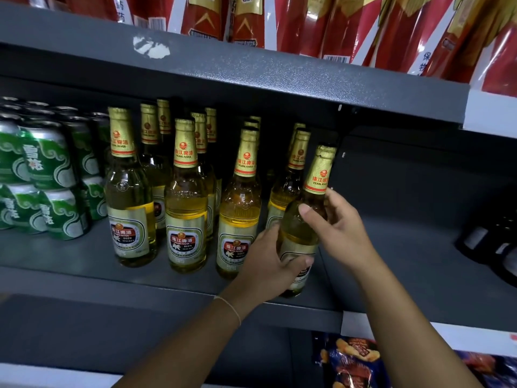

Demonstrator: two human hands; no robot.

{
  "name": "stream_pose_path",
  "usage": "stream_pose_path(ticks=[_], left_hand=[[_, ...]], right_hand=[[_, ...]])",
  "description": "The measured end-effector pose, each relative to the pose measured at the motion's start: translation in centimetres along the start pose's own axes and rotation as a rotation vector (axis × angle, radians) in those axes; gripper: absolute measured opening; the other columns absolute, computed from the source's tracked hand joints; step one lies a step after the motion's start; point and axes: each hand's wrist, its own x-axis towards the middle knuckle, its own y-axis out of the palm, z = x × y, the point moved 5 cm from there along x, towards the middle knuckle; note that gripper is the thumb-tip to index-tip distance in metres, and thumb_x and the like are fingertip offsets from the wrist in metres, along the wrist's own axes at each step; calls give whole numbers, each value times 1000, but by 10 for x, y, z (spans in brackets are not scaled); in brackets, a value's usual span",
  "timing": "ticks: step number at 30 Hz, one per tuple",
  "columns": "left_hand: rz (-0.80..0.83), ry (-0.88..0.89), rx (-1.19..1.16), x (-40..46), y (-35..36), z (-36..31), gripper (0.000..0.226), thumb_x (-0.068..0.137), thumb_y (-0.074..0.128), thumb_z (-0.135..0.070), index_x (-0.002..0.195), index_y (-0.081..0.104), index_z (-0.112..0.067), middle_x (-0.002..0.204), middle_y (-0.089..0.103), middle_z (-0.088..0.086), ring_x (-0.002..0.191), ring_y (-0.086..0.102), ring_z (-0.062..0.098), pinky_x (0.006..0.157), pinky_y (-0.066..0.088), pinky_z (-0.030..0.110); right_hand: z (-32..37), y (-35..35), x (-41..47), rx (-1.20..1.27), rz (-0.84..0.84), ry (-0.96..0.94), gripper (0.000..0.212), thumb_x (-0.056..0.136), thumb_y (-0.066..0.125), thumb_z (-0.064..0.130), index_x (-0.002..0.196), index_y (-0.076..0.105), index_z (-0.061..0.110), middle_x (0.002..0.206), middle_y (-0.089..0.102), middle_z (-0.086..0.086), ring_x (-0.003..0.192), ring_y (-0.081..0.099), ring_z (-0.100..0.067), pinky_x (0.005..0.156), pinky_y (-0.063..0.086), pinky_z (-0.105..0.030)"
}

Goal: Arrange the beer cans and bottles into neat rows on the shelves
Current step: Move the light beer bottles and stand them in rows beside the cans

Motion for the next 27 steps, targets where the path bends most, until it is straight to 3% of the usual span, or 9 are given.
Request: stream_pose_path(ticks=[7, 10, 14, 16, 21, 27], left_hand=[[20, -24, 62, -16, 0, 14, 52, 75, 76, -41, 120, 51, -38, 111, 65, -20, 104, 59, -8, 89, 49, 16], [3, -58, 110, -20, 0, 22, 54, 69, 76, -48, 117, 53, -38, 108, 66, -19, 101, 60, -5, 90, 53, 23], [-23, -56, 151, -23, 0, 26, 46, 73, 76, -46, 113, 56, -34, 103, 67, -18, 96, 61, -4, 87, 54, 25], [-33, -28, 178, -24, 1, 25, 46, 75, 74, -46, 115, 56, -34, 103, 65, -18, 96, 60, -3, 88, 52, 25], [-38, -29, 249, -26, 4, 33, 51, 78, 71, -47, 123, 52, -34, 110, 64, -16, 103, 57, 0, 94, 49, 26], [-16, -47, 385, -32, 3, 49, 65, 81, 69, -47, 137, 43, -26, 127, 58, -6, 118, 51, 9, 104, 42, 29]], right_hand=[[-1, 7, -8, -29, -68, -23, 39, 87, 69, 30, 123, 62, 16, 110, 72, 3, 103, 68, -11, 87, 57, -30], [-5, 9, -12, -33, -58, -3, 49, 82, 71, 37, 127, 59, 19, 112, 72, 4, 104, 68, -10, 89, 57, -33], [-30, 5, -31, 53, 11, 70, 77, 73, 79, 22, 141, 43, 22, 122, 67, 11, 115, 63, -5, 93, 53, -24], [-48, 4, -43, 56, 48, 112, 82, 72, 79, 11, 144, 39, 19, 119, 67, 10, 111, 63, -3, 87, 52, -18], [-80, 2, -55, 39, 24, 176, 72, 71, 80, 10, 136, 50, 18, 116, 70, -1, 108, 67, -16, 82, 54, -22], [-87, 5, -51, 25, -9, 165, 64, 77, 77, -3, 132, 52, 17, 116, 69, 0, 107, 67, -12, 83, 54, -22]])
